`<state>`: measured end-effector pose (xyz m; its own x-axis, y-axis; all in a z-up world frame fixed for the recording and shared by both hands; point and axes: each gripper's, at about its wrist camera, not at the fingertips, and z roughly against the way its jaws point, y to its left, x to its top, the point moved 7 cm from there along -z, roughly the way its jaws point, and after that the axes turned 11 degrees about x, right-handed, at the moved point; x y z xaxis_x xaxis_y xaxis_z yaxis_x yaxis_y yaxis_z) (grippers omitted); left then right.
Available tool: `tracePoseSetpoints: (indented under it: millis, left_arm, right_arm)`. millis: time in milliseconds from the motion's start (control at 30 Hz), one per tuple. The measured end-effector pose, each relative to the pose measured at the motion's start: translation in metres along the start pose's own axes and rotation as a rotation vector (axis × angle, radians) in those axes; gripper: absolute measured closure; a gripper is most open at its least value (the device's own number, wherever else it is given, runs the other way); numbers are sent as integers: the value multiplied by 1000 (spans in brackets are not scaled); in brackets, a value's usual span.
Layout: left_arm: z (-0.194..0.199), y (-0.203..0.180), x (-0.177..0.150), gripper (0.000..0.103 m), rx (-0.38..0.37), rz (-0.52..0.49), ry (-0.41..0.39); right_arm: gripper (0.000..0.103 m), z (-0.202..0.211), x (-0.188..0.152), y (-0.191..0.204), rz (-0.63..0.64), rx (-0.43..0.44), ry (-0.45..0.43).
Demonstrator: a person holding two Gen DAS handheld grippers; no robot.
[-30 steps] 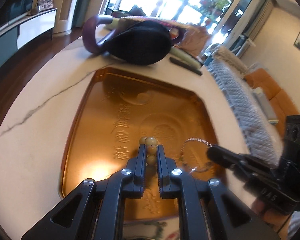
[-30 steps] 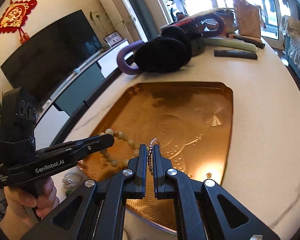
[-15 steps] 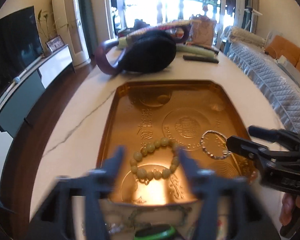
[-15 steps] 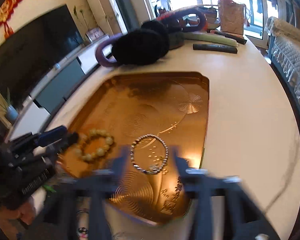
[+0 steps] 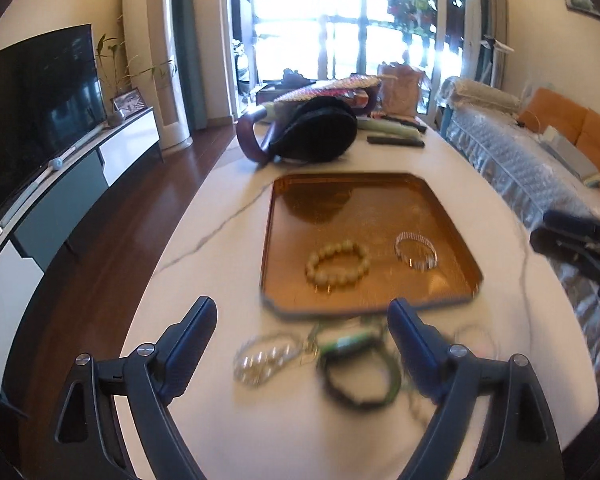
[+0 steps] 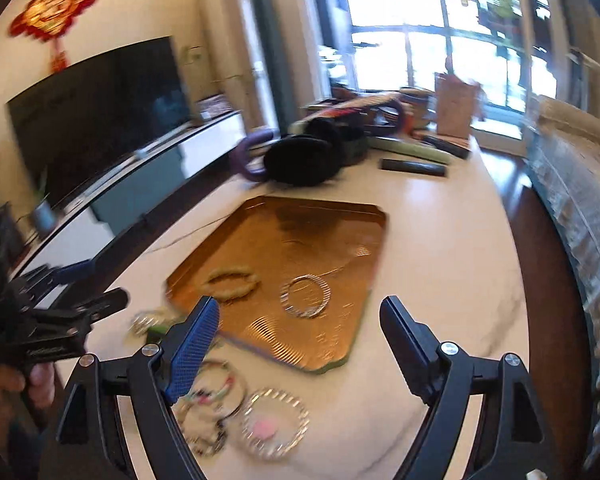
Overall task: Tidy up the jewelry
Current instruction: 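Grasp the black watch with the left gripper and lift it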
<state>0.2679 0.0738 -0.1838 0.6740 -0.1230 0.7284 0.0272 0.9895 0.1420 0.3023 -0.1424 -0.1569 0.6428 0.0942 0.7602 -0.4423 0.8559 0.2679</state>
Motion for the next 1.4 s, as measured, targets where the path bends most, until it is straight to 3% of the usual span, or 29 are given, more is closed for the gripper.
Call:
tracePoseSetpoints:
  millis: [67, 167, 233, 300, 333, 567, 833, 967, 1067, 1267, 1300, 1400]
  left_arm:
    - [4, -2, -15, 19, -25, -30, 20]
    - [3, -6, -29, 32, -50, -51, 63]
    - [-1, -7, -34, 37, -61, -54, 89]
    - [-4, -8, -35, 42, -72, -53, 104]
    - [-6, -9, -35, 43, -73, -55, 114]
    - [-24, -19, -47, 67, -87, -74, 204]
    - [-42, -22, -52, 72, -108, -70, 250]
    - [-47, -28, -54, 81, -124, -65, 267]
    - [-42, -29, -51, 83, -121, -59, 253]
    - [-15, -30, -38, 89, -183, -36, 173]
    - [-10, -31, -37, 96, -193, -40, 162]
    - [-6, -34, -35, 98, -203, -55, 150]
  right_arm:
    - [23, 2, -8, 13, 52, 30, 19]
    - [25, -6, -27, 31, 146, 67, 80]
    - [38, -21, -44, 34, 179, 71, 142]
    - [85, -36, -61, 34, 169, 97, 208]
    - [91, -48, -68, 32, 157, 107, 246]
    - [92, -74, -77, 43, 170, 156, 287]
    - [92, -93, -89, 39, 200, 95, 358]
    - [94, -95, -88, 40, 225, 84, 365]
    - [100, -95, -86, 42, 223, 89, 358]
    - [101, -74, -66, 42, 167, 120, 272]
    - [101, -68, -62, 42, 167, 119, 256]
    - [101, -58, -59, 44, 193, 104, 238]
